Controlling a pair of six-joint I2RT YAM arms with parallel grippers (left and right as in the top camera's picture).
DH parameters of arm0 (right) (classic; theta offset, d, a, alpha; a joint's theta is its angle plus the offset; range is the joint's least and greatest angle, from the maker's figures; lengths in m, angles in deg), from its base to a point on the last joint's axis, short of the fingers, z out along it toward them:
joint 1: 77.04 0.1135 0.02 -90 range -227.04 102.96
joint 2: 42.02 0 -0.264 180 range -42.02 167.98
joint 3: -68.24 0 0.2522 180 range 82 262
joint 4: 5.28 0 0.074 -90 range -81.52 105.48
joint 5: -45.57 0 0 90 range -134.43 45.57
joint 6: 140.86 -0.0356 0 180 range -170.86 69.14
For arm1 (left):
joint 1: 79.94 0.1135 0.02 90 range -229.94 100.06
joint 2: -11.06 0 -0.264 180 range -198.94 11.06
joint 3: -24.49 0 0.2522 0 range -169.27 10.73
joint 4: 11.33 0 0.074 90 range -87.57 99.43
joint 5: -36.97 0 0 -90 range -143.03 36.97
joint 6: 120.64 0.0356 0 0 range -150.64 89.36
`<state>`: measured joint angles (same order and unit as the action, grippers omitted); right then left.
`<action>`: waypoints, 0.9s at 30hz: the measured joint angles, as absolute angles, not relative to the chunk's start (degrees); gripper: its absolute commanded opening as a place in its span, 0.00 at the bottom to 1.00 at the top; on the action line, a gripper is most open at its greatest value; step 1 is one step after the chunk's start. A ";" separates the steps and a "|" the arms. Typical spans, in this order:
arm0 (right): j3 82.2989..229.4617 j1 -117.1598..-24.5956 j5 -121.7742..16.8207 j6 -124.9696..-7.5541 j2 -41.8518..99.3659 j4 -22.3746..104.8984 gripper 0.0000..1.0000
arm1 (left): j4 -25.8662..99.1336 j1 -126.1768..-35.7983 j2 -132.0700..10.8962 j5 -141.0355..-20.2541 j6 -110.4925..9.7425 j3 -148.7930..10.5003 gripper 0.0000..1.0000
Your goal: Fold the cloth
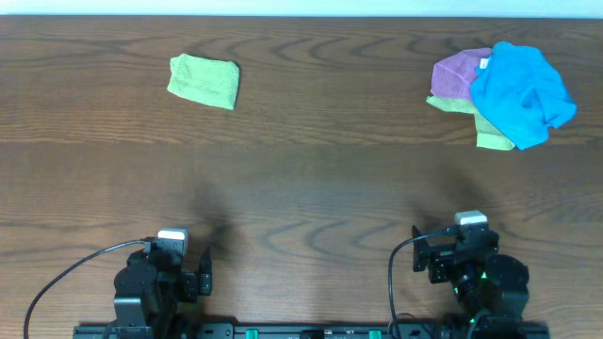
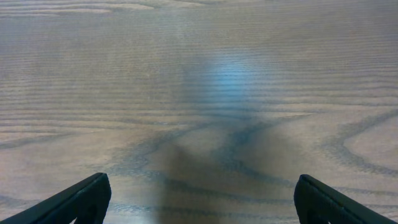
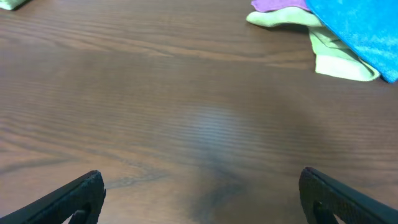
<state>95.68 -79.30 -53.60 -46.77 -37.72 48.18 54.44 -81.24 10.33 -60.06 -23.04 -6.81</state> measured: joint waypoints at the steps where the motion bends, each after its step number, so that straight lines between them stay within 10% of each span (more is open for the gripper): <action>1: 95.11 -79.72 -53.56 -46.66 -38.40 48.20 0.99 | 54.46 -81.24 10.33 -60.06 -23.04 -6.81 0.95; 27: 92.00 -80.57 -52.31 -46.87 -41.06 49.21 0.99 | 54.46 -81.24 10.33 -60.06 -23.04 -6.81 0.95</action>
<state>92.00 -80.57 -52.31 -46.87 -41.06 49.21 54.46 -81.24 10.33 -60.06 -23.04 -6.81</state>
